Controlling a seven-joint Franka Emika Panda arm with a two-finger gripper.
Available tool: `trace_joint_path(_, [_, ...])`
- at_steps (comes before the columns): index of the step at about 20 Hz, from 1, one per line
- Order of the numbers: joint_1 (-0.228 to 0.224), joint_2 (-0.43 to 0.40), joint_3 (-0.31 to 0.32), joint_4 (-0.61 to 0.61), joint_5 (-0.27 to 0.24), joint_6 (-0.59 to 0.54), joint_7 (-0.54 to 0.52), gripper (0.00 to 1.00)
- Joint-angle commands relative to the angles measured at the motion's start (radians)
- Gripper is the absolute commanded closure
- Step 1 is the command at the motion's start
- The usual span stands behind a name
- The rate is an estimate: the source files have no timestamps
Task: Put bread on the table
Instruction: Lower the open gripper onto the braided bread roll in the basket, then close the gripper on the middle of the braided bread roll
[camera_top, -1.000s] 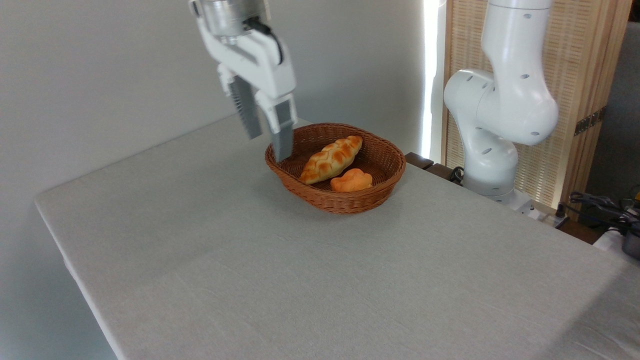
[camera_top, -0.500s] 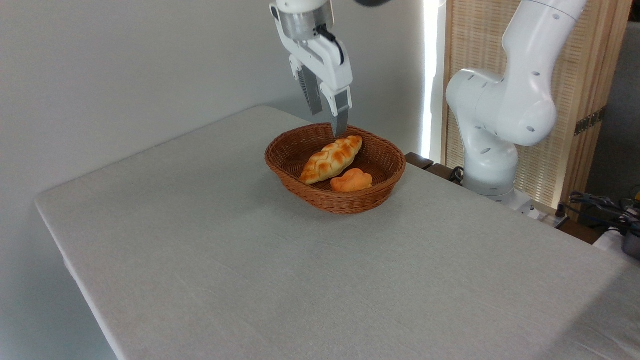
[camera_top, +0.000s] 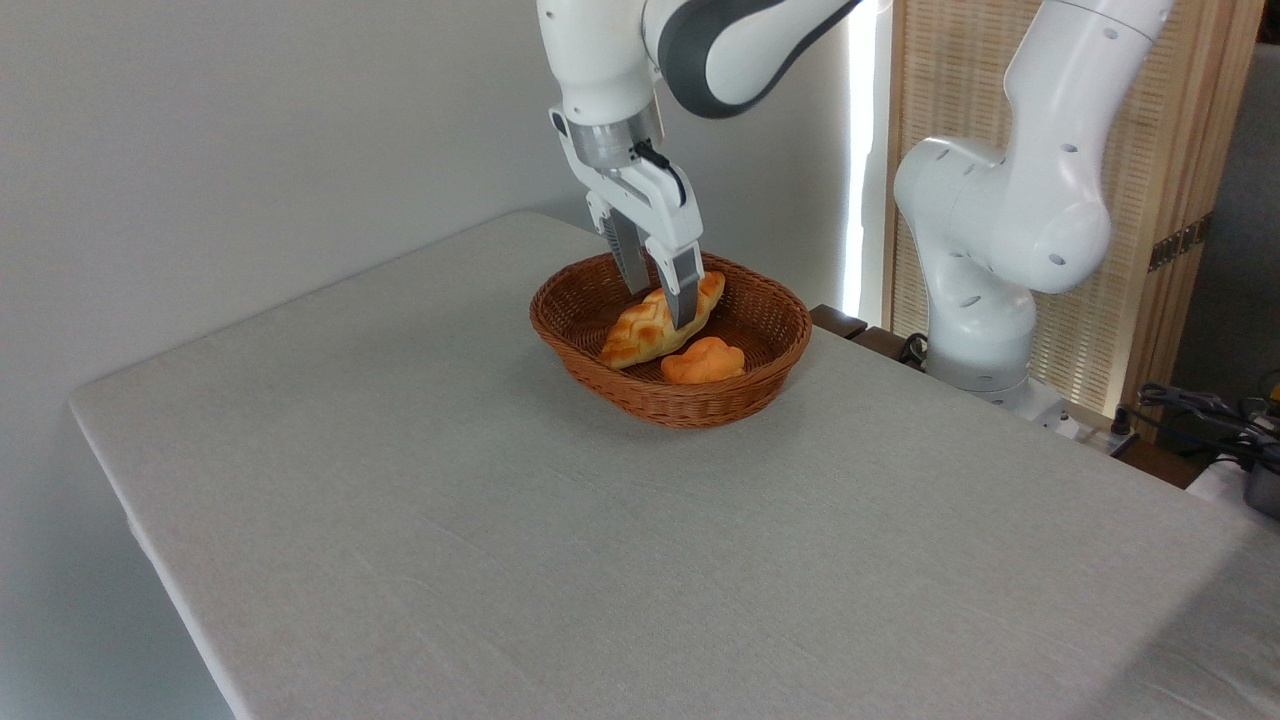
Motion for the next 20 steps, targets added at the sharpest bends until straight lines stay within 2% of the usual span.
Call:
trace_joint_path(1, [-0.014, -0.001, -0.016, -0.041, -0.018, 0.051, -0.01, 0.0])
trace_joint_path(2, [-0.014, -0.001, -0.032, -0.057, -0.018, 0.066, -0.01, 0.01])
trace_joint_path(3, [-0.013, -0.002, -0.042, -0.064, -0.018, 0.075, -0.007, 0.2])
trace_joint_path(4, [-0.011, -0.001, -0.044, -0.063, -0.018, 0.08, 0.003, 0.58])
trace_joint_path(5, [-0.011, -0.001, -0.044, -0.061, -0.018, 0.08, 0.011, 0.72])
trace_joint_path(6, [-0.01, -0.001, -0.044, -0.061, -0.018, 0.08, 0.019, 0.78])
trace_joint_path(17, [-0.004, -0.002, -0.038, -0.049, -0.016, 0.066, 0.019, 0.78])
trace_joint_path(20, [-0.001, -0.004, -0.032, 0.018, -0.016, 0.022, 0.011, 0.78])
